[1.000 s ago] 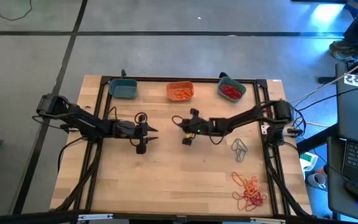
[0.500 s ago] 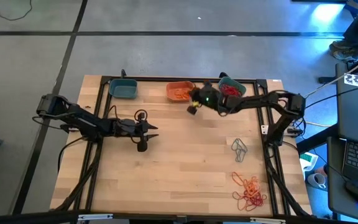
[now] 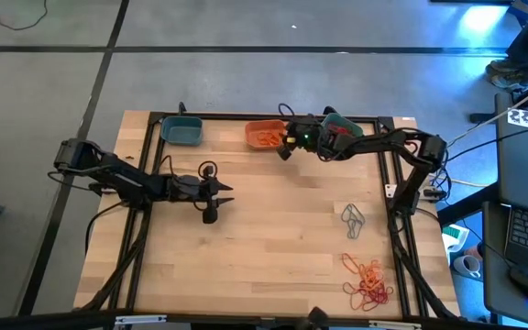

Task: Sort rubber bands into baskets
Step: Put the orange rubber band into the orange bin, then put the blue rubber band into the blue bin

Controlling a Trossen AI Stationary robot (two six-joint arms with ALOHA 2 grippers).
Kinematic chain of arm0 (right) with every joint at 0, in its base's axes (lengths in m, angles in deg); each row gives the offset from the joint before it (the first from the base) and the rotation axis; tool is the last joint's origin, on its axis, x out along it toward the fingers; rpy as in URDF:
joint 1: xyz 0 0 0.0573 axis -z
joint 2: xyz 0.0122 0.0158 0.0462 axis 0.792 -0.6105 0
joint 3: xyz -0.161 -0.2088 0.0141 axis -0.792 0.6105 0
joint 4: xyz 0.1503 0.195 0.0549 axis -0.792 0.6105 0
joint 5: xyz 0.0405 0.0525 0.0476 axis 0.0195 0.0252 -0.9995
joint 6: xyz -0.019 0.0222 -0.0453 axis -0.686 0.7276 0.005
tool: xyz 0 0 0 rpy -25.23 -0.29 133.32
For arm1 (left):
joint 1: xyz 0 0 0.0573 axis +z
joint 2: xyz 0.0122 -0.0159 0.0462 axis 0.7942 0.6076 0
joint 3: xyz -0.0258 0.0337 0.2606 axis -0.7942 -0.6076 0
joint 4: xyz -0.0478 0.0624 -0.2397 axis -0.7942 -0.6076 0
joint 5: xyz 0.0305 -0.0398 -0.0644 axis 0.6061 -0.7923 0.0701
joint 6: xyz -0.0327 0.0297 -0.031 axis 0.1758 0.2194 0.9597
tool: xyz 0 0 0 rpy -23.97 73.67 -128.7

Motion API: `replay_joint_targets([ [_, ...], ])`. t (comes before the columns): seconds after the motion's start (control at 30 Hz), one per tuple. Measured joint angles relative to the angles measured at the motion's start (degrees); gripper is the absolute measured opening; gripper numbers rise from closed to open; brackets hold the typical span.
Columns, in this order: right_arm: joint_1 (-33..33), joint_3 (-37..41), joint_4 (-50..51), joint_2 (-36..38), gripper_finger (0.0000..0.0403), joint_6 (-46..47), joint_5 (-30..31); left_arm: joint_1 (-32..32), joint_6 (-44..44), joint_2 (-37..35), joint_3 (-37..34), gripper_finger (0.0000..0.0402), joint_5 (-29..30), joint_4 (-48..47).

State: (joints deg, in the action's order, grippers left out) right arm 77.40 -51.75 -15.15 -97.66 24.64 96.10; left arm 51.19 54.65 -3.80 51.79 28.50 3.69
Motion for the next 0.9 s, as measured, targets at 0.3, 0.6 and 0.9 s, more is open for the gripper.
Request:
replay_joint_targets([
  [0.3,-3.2,0.0,16.3,10.5,0.0203,-1.5,-1.3,0.0,0.2,0.0,0.0,0.0155,0.0,0.0],
  [0.6,-16.8,0.0,47.1,27.3,0.0187,7.6,-8.3,0.0,0.2,0.0,0.0,0.0155,0.0,0.0],
  [0.9,-31.6,0.9,64.9,28.3,0.0183,30.7,-9.9,0.0,-0.4,0.0,0.0,0.0155,0.0,0.0],
])
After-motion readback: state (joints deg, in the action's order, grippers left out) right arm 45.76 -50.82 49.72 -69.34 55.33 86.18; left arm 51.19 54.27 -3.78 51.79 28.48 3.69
